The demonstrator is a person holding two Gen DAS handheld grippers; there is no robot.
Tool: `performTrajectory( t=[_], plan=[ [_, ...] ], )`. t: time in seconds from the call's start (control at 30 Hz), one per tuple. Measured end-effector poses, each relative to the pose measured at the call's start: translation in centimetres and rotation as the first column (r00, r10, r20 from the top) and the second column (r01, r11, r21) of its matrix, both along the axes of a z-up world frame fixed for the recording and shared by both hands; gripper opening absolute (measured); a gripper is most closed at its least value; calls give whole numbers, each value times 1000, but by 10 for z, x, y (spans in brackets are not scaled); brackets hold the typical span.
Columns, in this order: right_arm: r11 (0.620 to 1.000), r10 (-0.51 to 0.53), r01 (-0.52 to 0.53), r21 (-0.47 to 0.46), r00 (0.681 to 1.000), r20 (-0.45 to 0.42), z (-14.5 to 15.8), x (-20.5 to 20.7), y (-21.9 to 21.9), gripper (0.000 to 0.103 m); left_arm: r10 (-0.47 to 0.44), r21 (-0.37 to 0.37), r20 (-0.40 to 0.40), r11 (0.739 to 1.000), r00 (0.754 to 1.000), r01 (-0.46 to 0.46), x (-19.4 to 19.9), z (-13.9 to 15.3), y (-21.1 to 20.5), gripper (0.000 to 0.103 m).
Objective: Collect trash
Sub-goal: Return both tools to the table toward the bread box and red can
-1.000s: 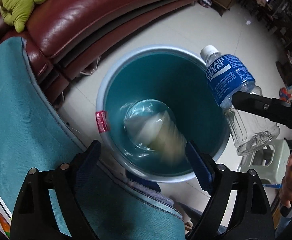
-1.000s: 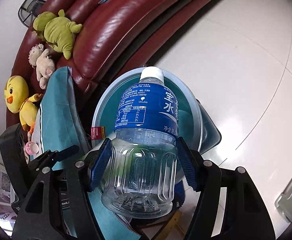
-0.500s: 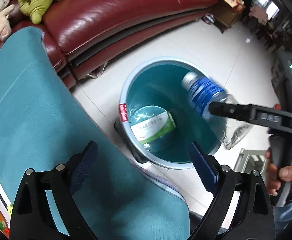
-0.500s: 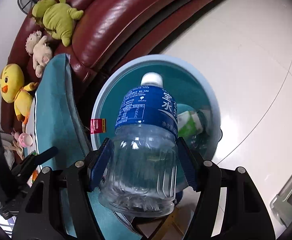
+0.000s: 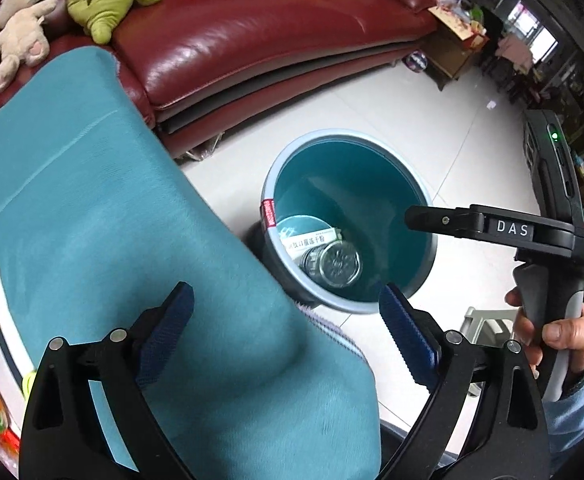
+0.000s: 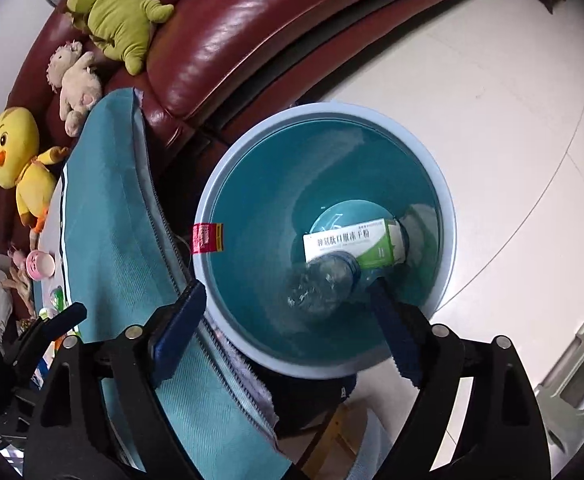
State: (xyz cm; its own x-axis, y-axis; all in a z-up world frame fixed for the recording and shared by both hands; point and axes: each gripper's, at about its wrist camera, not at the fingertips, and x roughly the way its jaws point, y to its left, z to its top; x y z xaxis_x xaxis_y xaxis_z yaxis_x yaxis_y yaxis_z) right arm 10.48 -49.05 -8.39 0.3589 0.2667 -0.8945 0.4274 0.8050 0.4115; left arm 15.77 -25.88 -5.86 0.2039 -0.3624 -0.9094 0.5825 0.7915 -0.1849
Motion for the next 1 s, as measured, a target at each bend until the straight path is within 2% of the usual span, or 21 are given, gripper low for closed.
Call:
performTrajectory(
  t=[0.17, 0.33, 0.57, 0.9, 1.0],
  plan=[
    [1000, 12, -12, -24, 1000, -6, 13, -11, 17, 81, 35, -22, 30, 999, 999, -34, -15, 16, 30, 94],
    [997, 66, -66, -47, 998, 9, 31, -23, 47, 81, 76, -44, 66, 996, 995, -74, -34, 30, 68, 96],
    [983, 167, -165, -81, 986, 15, 49, -34, 105, 82, 154, -53, 99, 987, 983, -149, -67, 36, 135, 97],
    [943, 320, -315, -108, 947, 22, 65, -50, 181, 82, 251, -12, 150, 968, 956, -252, -107, 39, 233, 98],
    [929, 356, -351, -113, 934, 28, 67, -53, 204, 85, 259, 7, 164, 965, 952, -264, -119, 40, 254, 98]
  ],
)
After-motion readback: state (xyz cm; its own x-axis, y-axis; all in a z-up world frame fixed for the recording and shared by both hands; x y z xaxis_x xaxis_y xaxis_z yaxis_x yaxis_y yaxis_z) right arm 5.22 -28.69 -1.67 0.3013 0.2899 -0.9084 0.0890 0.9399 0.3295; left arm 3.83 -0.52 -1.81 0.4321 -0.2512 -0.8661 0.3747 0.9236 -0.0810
